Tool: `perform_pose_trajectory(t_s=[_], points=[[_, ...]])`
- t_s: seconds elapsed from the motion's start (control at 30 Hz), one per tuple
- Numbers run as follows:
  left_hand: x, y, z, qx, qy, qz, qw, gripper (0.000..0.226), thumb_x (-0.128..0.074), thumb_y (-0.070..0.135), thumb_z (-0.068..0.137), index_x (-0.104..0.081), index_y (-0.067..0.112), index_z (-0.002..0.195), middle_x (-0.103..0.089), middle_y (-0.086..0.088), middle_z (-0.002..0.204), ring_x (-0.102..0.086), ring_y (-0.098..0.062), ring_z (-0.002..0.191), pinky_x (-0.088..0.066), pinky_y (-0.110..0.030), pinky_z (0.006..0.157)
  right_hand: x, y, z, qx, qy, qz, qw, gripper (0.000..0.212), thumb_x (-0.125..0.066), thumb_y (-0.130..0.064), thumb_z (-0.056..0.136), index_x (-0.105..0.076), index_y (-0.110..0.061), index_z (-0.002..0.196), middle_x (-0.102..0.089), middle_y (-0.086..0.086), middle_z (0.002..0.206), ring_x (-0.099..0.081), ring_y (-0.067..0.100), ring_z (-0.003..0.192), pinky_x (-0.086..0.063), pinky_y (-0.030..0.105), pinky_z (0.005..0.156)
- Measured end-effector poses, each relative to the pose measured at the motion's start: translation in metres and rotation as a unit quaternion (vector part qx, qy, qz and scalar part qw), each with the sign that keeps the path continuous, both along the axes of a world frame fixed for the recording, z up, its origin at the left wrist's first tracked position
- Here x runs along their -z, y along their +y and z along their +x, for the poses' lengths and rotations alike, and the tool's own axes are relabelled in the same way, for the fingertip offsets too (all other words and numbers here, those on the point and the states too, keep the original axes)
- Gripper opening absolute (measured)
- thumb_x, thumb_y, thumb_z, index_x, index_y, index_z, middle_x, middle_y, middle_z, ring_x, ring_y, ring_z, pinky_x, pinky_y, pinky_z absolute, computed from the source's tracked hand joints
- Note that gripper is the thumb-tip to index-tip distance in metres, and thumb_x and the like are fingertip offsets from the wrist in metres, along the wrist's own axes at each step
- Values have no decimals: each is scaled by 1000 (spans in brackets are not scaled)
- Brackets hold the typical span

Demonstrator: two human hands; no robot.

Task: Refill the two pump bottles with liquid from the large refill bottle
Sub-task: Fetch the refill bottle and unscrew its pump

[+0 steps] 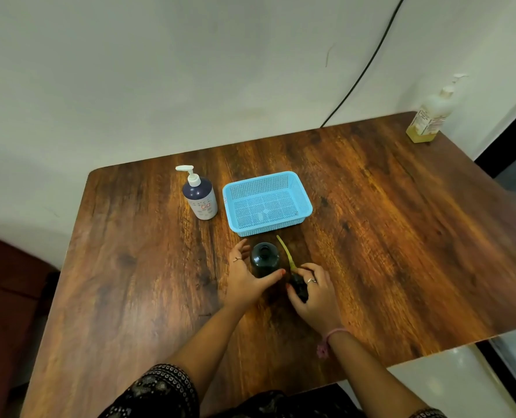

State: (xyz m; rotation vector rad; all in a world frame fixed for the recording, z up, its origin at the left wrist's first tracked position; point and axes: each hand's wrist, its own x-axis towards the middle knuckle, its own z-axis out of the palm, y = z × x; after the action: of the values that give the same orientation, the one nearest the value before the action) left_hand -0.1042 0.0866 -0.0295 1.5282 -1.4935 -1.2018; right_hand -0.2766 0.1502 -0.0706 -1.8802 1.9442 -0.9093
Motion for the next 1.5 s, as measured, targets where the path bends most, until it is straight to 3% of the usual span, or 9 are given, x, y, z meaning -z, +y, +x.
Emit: perform_pose_trajectory(t_s=[0.17, 0.4, 0.6, 0.7, 0.83, 0.97, 1.17, 1.37, 1.5], points=[[-13, -4, 3, -8, 77, -27, 997, 89, -75, 61, 64, -37, 27, 137, -51, 2, 133, -51, -12, 123, -45, -40, 105, -9, -4, -10, -13, -45, -21, 999, 41, -55, -46, 86, -63, -17, 114, -50, -5, 114, -47, 7, 106, -39, 20, 90], [-46, -21, -11, -43, 95, -93, 990, 61, -57, 57, 78, -45, 25, 129, -57, -1, 124, -56, -13, 115, -49, -43, 99, -31, -13, -29, 78, -107, -58, 990, 22, -50, -26, 96, -61, -17, 112, -48, -9, 109, -48, 5, 102, -41, 22, 89], [-73, -46, -45, -53, 96, -124, 986, 46, -58, 42, 83, -50, 22, 123, -60, -1, 118, -59, -15, 109, -48, -40, 101, -59, -43, -68, 135, -113, -122, 977, 26, -48, -26, 93, -63, -11, 107, -52, -2, 104, -51, 10, 94, -44, 21, 81], [-83, -58, -71, -58, 107, -138, 983, 47, -61, 44, 81, -51, 22, 121, -61, -1, 116, -60, -16, 107, -48, -40, 101, -72, -62, -98, 141, -115, -158, 971, 25, -50, -22, 92, -64, -7, 105, -55, 5, 104, -54, 17, 94, -49, 32, 82], [-92, -77, -120, -61, 108, -157, 980, 36, -64, 41, 82, -53, 34, 116, -62, 2, 115, -61, -17, 108, -49, -42, 99, -85, -90, -149, 125, -125, -198, 964, 28, -47, -28, 93, -63, -8, 105, -50, -3, 105, -58, 23, 92, -52, 39, 81], [-106, -96, -189, -58, 118, -171, 976, 39, -62, 35, 83, -52, 27, 120, -60, 4, 113, -60, -11, 106, -50, -25, 93, -101, -117, -211, 120, -131, -211, 961, 21, -51, -22, 92, -63, -10, 105, -49, -6, 105, -58, 19, 92, -53, 40, 81], [-109, -130, -300, -13, 132, -166, 977, 47, -66, 29, 82, -51, 19, 125, -59, -2, 116, -59, -12, 106, -50, -22, 91, -118, -164, -309, 116, -133, -209, 962, 21, -53, -25, 94, -62, -12, 108, -49, -8, 107, -59, 16, 92, -54, 33, 78], [-106, -171, -387, 38, 59, -142, 987, 55, -69, 22, 84, -45, 14, 132, -52, -1, 121, -53, -11, 109, -48, -33, 98, -144, -208, -385, 130, -182, -186, 957, 21, -62, -16, 90, -60, -9, 110, -58, 3, 104, -62, 18, 90, -55, 26, 76], [-105, -207, -451, 54, 8, -112, 992, 63, -70, 23, 85, -38, 15, 139, -50, -1, 132, -48, -9, 118, -42, -21, 99, -154, -256, -438, 145, -219, -155, 953, 21, -64, -23, 89, -58, -19, 109, -59, 4, 101, -63, 16, 88, -54, 22, 73]])
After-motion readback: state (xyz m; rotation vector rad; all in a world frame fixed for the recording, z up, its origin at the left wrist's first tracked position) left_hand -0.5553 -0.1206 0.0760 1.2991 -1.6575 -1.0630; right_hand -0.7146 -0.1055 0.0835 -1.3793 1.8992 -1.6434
